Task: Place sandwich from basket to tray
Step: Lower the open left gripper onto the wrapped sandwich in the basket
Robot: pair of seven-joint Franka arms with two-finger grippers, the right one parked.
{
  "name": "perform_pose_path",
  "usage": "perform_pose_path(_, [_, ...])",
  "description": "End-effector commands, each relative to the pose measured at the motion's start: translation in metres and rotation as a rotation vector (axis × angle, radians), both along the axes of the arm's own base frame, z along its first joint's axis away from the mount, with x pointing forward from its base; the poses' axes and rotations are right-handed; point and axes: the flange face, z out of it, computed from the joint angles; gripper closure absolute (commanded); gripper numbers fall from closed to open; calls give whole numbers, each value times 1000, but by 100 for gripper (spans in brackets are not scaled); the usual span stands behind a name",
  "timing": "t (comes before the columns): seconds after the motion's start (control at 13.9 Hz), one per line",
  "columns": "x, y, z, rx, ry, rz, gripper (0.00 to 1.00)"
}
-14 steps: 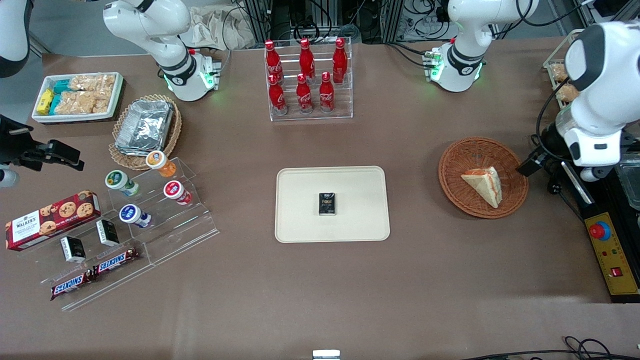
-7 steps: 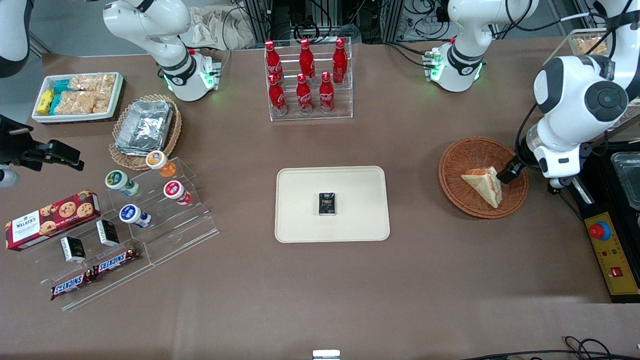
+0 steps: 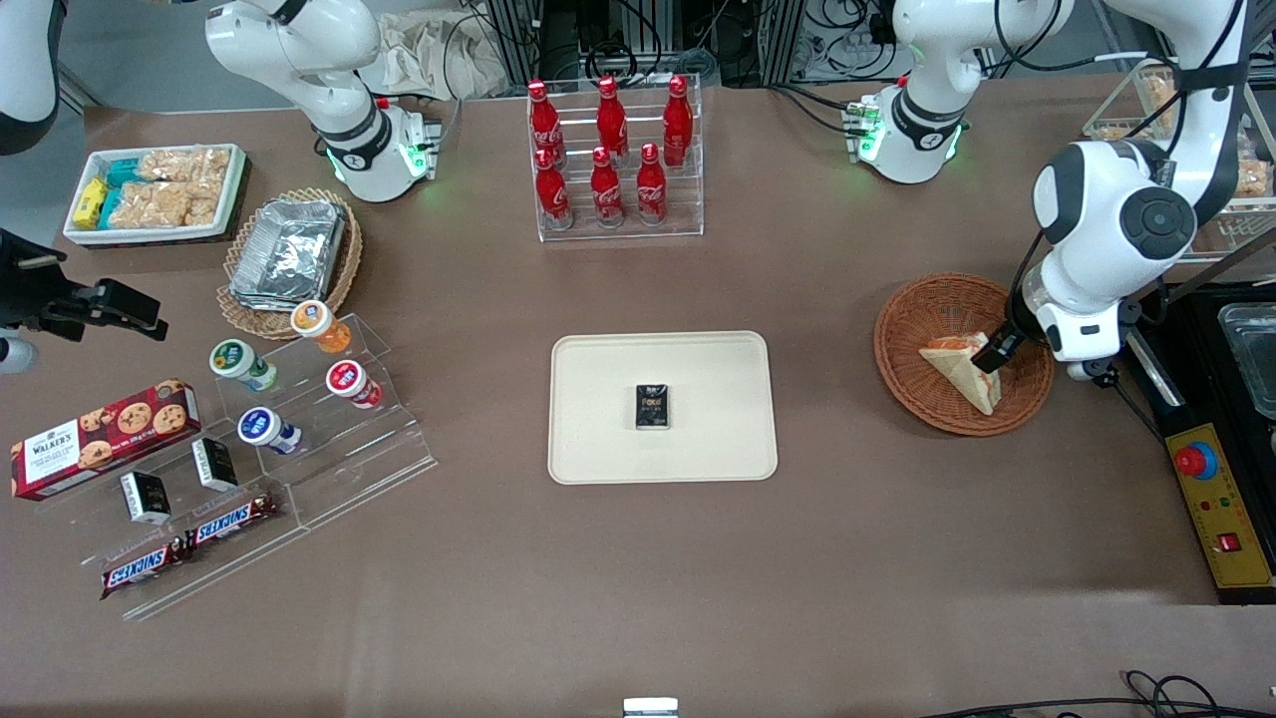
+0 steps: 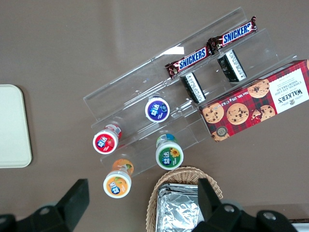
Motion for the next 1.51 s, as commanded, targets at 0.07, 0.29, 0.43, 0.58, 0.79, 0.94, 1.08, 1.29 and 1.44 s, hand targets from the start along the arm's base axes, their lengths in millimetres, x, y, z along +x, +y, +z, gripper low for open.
perform_pose_path(0.07, [-9,2,-27,-3,-37,16,0])
perform_pose_path(0.29, [-14,1,-45,-6,-32,15,0])
perform_pose_path(0.43, [-20,1,-57,-9,-44,14,0])
perform_pose_path(0.58, [-26,1,-70,-11,-47,13,0])
perform_pose_path(0.79, [-28,4,-78,-12,-46,20,75])
perform_pose_path(0.94, [-27,8,-78,-12,-47,26,100])
perform_pose_path(1.08, [-27,6,-77,-12,-49,19,100])
perform_pose_path(1.29, [-25,2,-64,-5,-59,-11,100])
perform_pose_path(1.44, [-22,0,-36,6,-48,-45,100])
